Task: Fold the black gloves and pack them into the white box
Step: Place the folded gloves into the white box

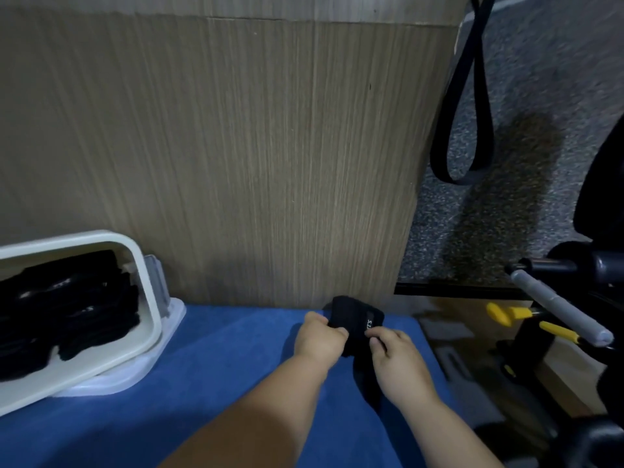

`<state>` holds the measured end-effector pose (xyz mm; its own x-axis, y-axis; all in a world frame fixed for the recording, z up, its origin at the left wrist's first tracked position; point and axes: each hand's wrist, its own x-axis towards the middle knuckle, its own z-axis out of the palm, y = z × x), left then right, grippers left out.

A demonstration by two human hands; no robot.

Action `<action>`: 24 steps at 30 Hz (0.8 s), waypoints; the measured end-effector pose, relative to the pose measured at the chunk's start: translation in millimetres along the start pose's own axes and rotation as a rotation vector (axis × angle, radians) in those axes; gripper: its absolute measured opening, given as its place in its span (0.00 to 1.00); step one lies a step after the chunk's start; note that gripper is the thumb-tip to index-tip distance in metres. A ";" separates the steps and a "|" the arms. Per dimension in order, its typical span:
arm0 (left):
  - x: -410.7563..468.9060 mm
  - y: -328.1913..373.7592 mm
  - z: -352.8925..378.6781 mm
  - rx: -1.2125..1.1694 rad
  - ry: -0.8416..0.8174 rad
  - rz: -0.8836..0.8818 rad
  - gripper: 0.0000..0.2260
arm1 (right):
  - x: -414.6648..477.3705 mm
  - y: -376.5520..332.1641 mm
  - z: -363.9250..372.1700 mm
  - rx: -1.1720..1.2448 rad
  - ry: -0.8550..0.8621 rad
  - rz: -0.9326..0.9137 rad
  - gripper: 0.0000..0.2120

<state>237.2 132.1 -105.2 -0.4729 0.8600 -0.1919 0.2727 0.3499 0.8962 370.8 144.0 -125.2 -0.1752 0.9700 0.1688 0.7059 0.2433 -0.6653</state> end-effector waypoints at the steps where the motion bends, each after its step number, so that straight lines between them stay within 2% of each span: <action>1: -1.6 -0.7 -4.6 -0.074 0.008 -0.016 0.17 | -0.9 -3.2 -0.7 0.020 -0.009 0.004 0.13; 4: -7.6 -3.6 -22.3 -0.303 -0.015 -0.062 0.15 | -4.2 -14.3 -1.1 0.081 0.020 0.018 0.15; 6: -12.9 -5.8 -39.1 -0.417 -0.042 -0.063 0.09 | -4.5 -24.0 0.3 0.104 0.058 0.028 0.18; 8: -20.2 -8.1 -60.7 -0.515 -0.074 -0.061 0.07 | -2.8 -35.0 3.1 0.178 0.062 0.053 0.23; 10: -28.9 -12.5 -84.9 -0.590 -0.105 -0.059 0.07 | -2.5 -49.1 6.1 0.371 -0.007 0.113 0.26; 13: -38.6 -23.7 -119.8 -0.680 -0.123 -0.059 0.08 | -8.3 -73.8 18.1 0.776 -0.266 0.242 0.32; 15: -46.8 -31.0 -142.6 -0.732 -0.114 -0.043 0.09 | -14.6 -92.3 29.3 1.006 -0.447 0.300 0.28; 18: -59.2 -41.2 -176.4 -0.823 -0.064 -0.033 0.10 | -30.0 -126.8 47.0 1.161 -0.619 0.320 0.20; 21: -68.4 -54.0 -212.4 -0.889 0.033 -0.050 0.09 | -43.2 -162.0 66.2 1.248 -0.674 0.312 0.09; 24: -74.7 -68.0 -247.8 -0.886 0.127 -0.047 0.07 | -52.6 -197.8 87.4 1.221 -0.671 0.272 0.09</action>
<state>46.4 -48.0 -52.7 -0.5706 0.7860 -0.2378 -0.4711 -0.0762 0.8788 180.5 45.0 -66.1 -0.6635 0.7190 -0.2068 -0.1965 -0.4341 -0.8792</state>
